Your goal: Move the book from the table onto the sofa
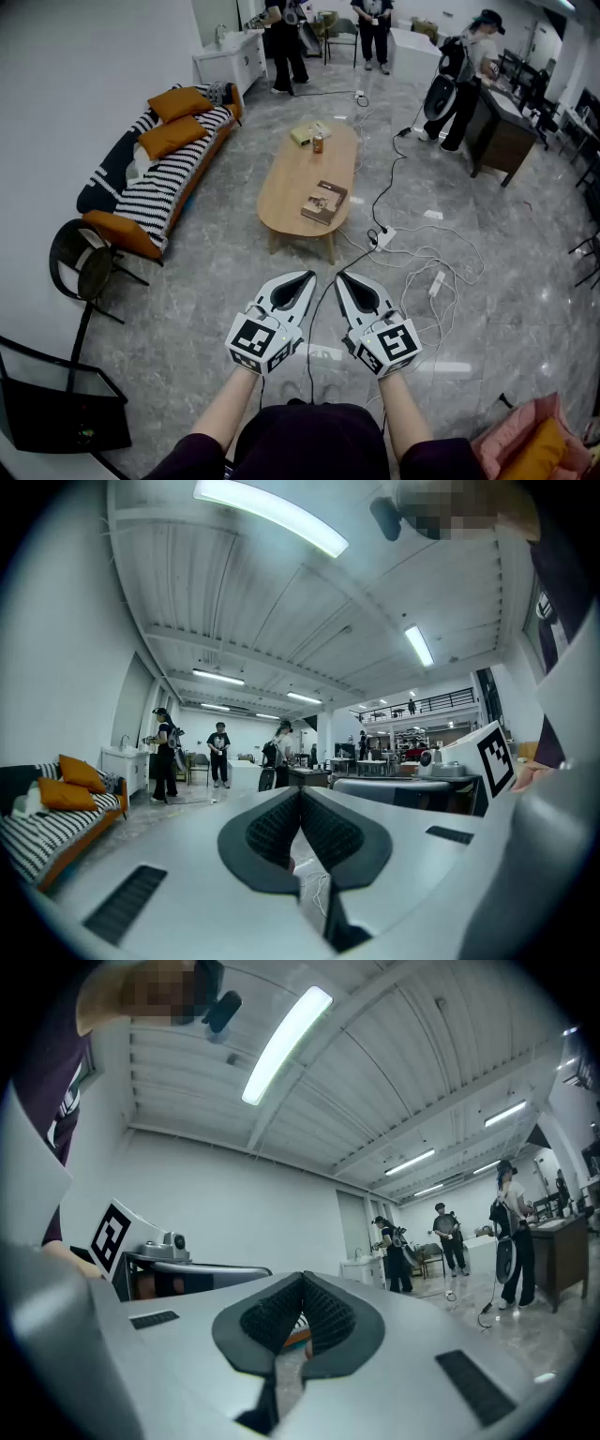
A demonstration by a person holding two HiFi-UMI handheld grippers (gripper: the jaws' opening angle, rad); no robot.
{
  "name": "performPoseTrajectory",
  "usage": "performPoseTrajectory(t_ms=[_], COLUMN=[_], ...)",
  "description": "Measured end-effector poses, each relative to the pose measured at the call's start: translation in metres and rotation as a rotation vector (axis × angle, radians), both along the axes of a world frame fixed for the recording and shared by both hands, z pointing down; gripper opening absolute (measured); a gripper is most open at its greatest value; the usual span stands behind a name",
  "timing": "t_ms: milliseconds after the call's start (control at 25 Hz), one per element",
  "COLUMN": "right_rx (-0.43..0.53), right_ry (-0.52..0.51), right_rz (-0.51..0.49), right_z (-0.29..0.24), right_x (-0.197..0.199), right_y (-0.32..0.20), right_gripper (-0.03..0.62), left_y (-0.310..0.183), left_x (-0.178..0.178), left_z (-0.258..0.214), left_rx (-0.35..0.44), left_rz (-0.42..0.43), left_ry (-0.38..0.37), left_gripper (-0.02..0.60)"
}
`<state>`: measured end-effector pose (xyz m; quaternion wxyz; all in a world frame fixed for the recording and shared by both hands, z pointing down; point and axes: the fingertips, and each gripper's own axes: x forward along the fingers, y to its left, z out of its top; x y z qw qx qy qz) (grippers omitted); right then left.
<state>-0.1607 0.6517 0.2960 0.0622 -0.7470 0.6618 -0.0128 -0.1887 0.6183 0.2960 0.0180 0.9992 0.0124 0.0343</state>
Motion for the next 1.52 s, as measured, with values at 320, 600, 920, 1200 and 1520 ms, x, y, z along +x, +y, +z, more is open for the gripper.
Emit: performPoseTrajectory(t_ms=[320, 600, 920, 1200, 1520], right_rx=[-0.004, -0.024, -0.057, -0.076, -0.113], right_ry=[0.008, -0.049, -0.1, -0.141, -0.179], right_rz=[-0.027, -0.055, -0.059, -0.027, 0.016], right_z=[0.002, 0.024, 0.053, 0.066, 0.083], right_x=[0.013, 0.034, 0.059, 0.094, 0.138], right_y=[0.007, 0.026, 0.026, -0.007, -0.081], right_gripper=[0.023, 0.023, 0.025, 0.025, 0.025], left_y=[0.008, 0.019, 0.012, -0.025, -0.102], left_x=[0.014, 0.031, 0.057, 0.092, 0.143], left_z=[0.001, 0.015, 0.038, 0.048, 0.06], left_rx=[0.0, -0.018, -0.034, -0.05, -0.079], left_rz=[-0.017, -0.053, -0.063, -0.043, 0.004], left_ry=[-0.007, -0.041, -0.084, -0.097, -0.109], left_gripper=[0.015, 0.015, 0.015, 0.015, 0.015])
